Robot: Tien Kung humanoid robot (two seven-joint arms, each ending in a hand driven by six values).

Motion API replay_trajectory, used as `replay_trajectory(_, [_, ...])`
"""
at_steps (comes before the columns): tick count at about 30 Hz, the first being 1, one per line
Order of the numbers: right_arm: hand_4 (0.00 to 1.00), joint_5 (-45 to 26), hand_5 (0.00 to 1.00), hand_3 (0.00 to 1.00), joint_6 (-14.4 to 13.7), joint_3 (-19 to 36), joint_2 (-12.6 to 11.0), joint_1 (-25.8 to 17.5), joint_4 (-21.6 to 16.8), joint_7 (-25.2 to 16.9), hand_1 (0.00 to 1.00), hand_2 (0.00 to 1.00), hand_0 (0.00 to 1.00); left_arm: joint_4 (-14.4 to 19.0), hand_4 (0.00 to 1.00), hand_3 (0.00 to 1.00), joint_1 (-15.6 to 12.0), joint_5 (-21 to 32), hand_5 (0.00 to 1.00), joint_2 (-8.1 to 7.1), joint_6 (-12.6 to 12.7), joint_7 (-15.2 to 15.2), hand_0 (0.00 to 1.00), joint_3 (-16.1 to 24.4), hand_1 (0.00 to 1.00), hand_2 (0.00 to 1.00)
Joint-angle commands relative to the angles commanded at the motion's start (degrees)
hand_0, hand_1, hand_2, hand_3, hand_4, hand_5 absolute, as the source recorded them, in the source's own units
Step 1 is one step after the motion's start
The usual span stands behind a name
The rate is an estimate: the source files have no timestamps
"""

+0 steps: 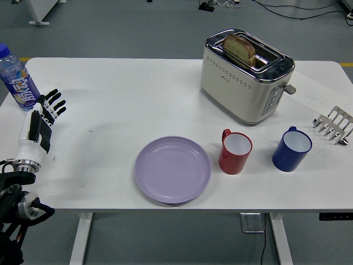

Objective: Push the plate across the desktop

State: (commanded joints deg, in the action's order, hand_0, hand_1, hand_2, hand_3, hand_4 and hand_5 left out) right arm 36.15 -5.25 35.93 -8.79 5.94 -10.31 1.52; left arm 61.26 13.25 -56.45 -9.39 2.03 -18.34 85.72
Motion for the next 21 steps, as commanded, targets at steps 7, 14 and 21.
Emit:
replay_trajectory(7, [0.25,-0.3,0.285,0.665,0.0,-0.2,0.1,0.1,0.0,0.0,0.641,0.713,0.656,-1.6,0.529,0.785,-0.1,-0.8,0.998,-1.32,-0.8,1.7,0.787,6.0,0.815,0.837])
replay_trajectory(14, [0.25,-0.8,0.284,0.665,-0.1,-0.6,0.1,0.2,0.0,0.0,0.641,0.713,0.657,-1.5,0.533,0.788,-1.1,-2.5,0.998,-1.93,-2.9,5.2,0.789,9.4,0.818,0.834])
replay_trajectory(21, [0.249,-0.5,0.285,0.665,0.0,-0.3,0.1,0.1,0.0,0.1,0.641,0.714,0.655,-1.2,0.539,0.78,-1.8,-2.6,0.998,-2.14,-4.7,6.7,0.79,10.7,0.818,0.828])
